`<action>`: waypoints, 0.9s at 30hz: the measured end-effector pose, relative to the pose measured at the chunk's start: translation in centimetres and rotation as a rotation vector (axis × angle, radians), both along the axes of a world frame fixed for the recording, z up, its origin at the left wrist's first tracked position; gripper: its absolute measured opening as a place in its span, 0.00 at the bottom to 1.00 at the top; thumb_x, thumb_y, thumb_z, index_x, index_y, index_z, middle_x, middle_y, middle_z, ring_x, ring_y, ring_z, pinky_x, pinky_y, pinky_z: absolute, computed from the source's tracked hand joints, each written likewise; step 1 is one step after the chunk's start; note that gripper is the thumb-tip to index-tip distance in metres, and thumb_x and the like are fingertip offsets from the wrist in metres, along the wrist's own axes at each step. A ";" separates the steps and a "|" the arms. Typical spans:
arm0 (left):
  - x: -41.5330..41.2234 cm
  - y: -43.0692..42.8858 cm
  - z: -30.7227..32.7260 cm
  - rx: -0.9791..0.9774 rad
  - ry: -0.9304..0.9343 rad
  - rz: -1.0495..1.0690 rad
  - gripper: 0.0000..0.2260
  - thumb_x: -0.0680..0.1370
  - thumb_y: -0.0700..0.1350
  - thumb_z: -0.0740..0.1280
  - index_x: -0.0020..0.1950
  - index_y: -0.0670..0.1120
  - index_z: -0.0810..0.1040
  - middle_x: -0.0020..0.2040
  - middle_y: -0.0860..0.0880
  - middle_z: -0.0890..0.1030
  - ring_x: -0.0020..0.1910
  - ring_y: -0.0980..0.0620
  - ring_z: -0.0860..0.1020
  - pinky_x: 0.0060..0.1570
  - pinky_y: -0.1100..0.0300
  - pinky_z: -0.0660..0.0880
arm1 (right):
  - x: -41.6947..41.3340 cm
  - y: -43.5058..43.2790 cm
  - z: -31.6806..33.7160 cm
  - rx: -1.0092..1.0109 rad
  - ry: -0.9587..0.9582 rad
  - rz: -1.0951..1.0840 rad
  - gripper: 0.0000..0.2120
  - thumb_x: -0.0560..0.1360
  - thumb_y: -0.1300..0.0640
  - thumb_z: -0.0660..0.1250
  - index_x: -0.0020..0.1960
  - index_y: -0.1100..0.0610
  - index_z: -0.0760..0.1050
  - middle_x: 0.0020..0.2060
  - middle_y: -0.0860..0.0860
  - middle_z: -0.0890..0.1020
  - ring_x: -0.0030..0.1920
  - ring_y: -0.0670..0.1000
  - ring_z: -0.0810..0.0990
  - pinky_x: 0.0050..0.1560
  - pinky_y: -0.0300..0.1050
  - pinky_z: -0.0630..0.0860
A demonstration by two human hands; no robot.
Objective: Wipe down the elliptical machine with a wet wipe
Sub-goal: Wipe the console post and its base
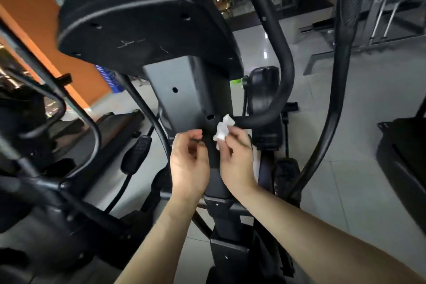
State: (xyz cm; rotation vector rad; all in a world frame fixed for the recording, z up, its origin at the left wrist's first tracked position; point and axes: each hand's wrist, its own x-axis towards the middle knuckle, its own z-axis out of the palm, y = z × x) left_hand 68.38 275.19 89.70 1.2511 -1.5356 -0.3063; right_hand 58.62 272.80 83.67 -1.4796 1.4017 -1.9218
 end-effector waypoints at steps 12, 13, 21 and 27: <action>-0.8 -1.3 3.8 -0.159 -0.014 0.050 0.13 0.78 0.32 0.65 0.57 0.47 0.78 0.53 0.48 0.77 0.45 0.55 0.78 0.43 0.70 0.70 | -2.7 -2.5 8.4 0.285 -0.020 0.346 0.29 0.87 0.43 0.46 0.84 0.52 0.44 0.83 0.44 0.44 0.80 0.39 0.41 0.81 0.44 0.40; -0.7 -1.3 3.8 -0.166 -0.012 0.047 0.13 0.78 0.32 0.65 0.56 0.47 0.78 0.53 0.48 0.78 0.45 0.54 0.78 0.43 0.71 0.70 | -2.4 -1.9 8.9 0.242 0.011 0.364 0.30 0.86 0.42 0.46 0.84 0.52 0.43 0.82 0.43 0.43 0.80 0.38 0.39 0.81 0.42 0.39; 0.2 -1.7 4.1 -0.184 0.010 0.022 0.15 0.77 0.31 0.64 0.56 0.49 0.78 0.54 0.48 0.79 0.47 0.54 0.78 0.44 0.68 0.72 | -1.2 -2.9 10.6 0.027 0.117 0.330 0.29 0.87 0.48 0.48 0.84 0.52 0.41 0.82 0.44 0.41 0.80 0.38 0.37 0.80 0.40 0.38; 0.4 -2.1 3.9 -0.151 0.022 0.007 0.15 0.77 0.31 0.64 0.56 0.50 0.78 0.52 0.47 0.78 0.47 0.53 0.78 0.44 0.71 0.70 | -3.0 -4.4 9.3 0.419 -0.135 0.310 0.32 0.85 0.37 0.45 0.84 0.50 0.45 0.83 0.44 0.50 0.82 0.45 0.48 0.79 0.43 0.44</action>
